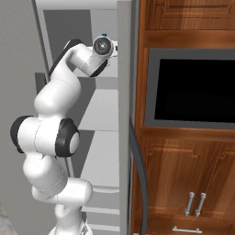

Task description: Take the bottled waters from the counter and place them in the freezer to freeze. Close the freezer door after placing the bottles.

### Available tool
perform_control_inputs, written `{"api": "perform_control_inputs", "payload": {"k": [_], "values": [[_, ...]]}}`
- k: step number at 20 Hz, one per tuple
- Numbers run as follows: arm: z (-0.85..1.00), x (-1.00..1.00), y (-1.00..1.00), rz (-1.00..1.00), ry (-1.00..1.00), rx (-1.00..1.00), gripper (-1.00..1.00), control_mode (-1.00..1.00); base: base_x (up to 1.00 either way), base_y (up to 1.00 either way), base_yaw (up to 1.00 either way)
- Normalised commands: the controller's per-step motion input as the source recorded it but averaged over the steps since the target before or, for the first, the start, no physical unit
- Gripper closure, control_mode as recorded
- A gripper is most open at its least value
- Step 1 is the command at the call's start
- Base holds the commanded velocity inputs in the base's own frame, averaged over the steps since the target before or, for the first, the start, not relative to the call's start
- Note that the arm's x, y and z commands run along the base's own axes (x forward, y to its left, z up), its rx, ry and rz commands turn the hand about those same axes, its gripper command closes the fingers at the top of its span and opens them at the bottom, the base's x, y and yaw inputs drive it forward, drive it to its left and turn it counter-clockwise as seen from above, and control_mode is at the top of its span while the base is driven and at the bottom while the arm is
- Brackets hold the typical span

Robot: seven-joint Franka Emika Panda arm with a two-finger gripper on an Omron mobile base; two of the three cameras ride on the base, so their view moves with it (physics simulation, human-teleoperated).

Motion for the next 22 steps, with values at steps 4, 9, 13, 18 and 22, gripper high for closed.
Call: {"api": "perform_control_inputs", "payload": {"k": [4, 9, 13, 18, 22], "values": [[0.0, -0.02, 0.0, 0.0, 0.0, 0.0, -1.0, -1.0, 0.0, 0.0, 0.0], [0.06, -0.39, 0.0, 0.0, -0.03, 0.0, -1.0, -1.0, 0.0, 0.0, 0.0], [0.06, -0.66, 0.0, 0.0, -0.03, 0.01, -1.0, -1.0, 0.0, 0.0, 0.0], [0.13, -0.88, 0.0, 0.0, -0.08, 0.0, -1.0, -1.0, 0.0, 0.0, 0.0], [0.32, -0.87, 0.0, -0.01, -0.06, 0.0, -1.0, -1.0, 0.0, 0.0, 0.0]]}}
